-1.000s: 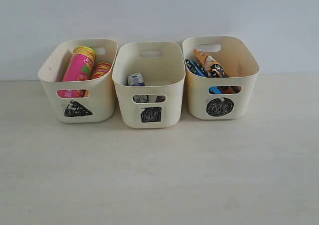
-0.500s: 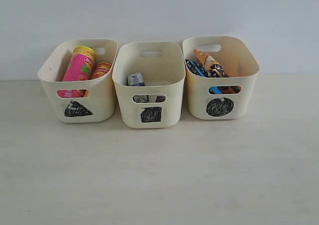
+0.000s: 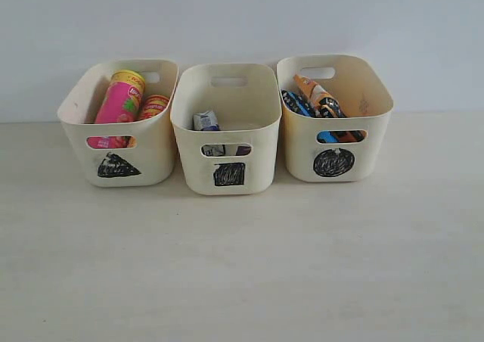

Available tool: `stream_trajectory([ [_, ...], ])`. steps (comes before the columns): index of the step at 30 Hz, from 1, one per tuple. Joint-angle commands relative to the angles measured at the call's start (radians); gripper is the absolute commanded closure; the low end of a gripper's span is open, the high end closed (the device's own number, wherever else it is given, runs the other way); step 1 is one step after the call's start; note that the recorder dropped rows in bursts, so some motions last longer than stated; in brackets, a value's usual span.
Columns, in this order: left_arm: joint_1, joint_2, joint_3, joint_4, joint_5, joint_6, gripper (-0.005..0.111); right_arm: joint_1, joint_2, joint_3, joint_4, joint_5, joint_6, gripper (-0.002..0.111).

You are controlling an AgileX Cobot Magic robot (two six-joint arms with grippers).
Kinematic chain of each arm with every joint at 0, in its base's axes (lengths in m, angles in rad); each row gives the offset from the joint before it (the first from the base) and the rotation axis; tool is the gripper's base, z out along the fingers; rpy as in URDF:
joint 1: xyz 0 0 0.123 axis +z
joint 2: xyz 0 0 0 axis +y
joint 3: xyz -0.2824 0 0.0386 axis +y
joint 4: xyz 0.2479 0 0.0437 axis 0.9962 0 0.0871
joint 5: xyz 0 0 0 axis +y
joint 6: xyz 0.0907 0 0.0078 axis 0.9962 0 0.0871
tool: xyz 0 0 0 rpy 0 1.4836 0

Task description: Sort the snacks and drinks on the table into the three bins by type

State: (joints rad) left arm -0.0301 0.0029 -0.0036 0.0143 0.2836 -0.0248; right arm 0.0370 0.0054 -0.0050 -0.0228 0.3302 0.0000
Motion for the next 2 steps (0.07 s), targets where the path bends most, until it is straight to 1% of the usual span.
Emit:
stream_trajectory([
  [1,0.003,-0.003,0.004,-0.006,-0.007,-0.012,0.102,-0.005,-0.005,0.005,-0.008,-0.008,0.000,0.108],
  [2,0.003,-0.003,0.004,-0.006,-0.007,-0.012,0.102,-0.005,-0.005,0.005,-0.008,-0.008,0.000,0.108],
])
